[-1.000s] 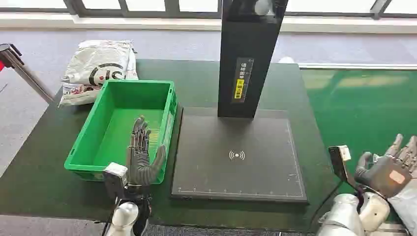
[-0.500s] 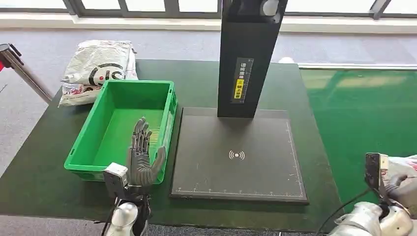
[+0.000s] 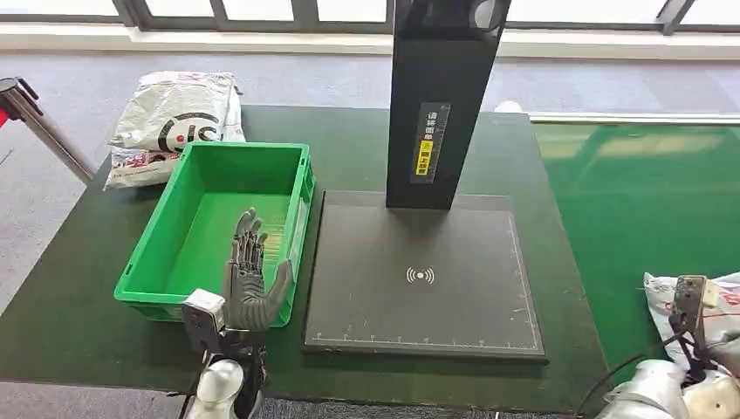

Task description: Moved the parcel from conveyor to table for the left to box.

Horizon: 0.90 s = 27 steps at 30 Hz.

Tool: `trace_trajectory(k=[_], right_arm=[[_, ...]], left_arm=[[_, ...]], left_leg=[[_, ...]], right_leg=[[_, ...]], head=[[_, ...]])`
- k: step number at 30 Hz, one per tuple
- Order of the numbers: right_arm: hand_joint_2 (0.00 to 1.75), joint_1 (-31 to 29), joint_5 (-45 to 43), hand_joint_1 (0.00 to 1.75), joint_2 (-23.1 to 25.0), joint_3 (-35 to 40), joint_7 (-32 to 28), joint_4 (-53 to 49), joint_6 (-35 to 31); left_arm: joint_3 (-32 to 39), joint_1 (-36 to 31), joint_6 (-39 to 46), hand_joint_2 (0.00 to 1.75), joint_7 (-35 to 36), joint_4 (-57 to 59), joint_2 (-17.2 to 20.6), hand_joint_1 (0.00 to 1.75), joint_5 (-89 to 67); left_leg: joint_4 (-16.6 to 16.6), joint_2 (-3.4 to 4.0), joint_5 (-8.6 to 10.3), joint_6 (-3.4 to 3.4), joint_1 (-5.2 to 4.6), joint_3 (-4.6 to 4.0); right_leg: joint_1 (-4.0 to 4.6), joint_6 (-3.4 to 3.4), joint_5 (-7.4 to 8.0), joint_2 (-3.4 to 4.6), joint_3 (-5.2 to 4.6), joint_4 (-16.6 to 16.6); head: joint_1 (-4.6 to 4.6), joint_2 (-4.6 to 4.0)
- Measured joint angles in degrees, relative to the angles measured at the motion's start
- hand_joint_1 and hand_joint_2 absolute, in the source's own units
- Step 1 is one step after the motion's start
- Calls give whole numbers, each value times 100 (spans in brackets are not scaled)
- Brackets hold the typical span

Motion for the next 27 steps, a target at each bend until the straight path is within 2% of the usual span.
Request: trace_trajectory(k=[6, 10, 14, 18, 22, 27], right_arm=[[175, 129, -125, 0, -240, 839, 1049, 356, 0], [175, 125, -15, 0, -376, 1372, 1532, 722, 0], [175, 125, -300, 0, -561, 2122, 2213, 1188, 0], [175, 75, -184, 0, -746, 2709, 2386, 1728, 0], [175, -5, -490, 0, -916, 3326, 2519, 2340, 0], [175, -32, -542, 0, -1017, 3693, 2519, 2757, 0]], left_arm=[[33, 19, 55, 175, 0, -77, 0, 0, 68], [46, 23, 33, 175, 0, -112, 0, 0, 48], [87, 31, -6, 175, 0, -125, 0, 0, 48], [118, 40, -26, 175, 0, -149, 0, 0, 48], [195, 63, -46, 175, 0, -225, 0, 0, 26], [267, 83, -46, 175, 0, -276, -4, 0, 26]], left_leg=[[0, -3, 0, 0, 0, 0], [0, 3, 1, 0, 1, 3], [0, 0, 2, 1, 1, 3], [0, 0, 2, 1, 1, 3], [0, -4, 3, 2, 1, 3], [0, -11, 3, 2, 1, 0]], right_leg=[[0, 0, 0, -2, 1, 0], [1, 0, 0, 1, 2, 0], [1, 0, 1, -1, 3, 2], [1, 0, 1, 0, 3, 2], [1, 0, 1, -4, 4, 2], [1, 0, 0, -10, 4, 2]], head=[[0, 0], [0, 0], [0, 0], [0, 0], [0, 0], [0, 0]])
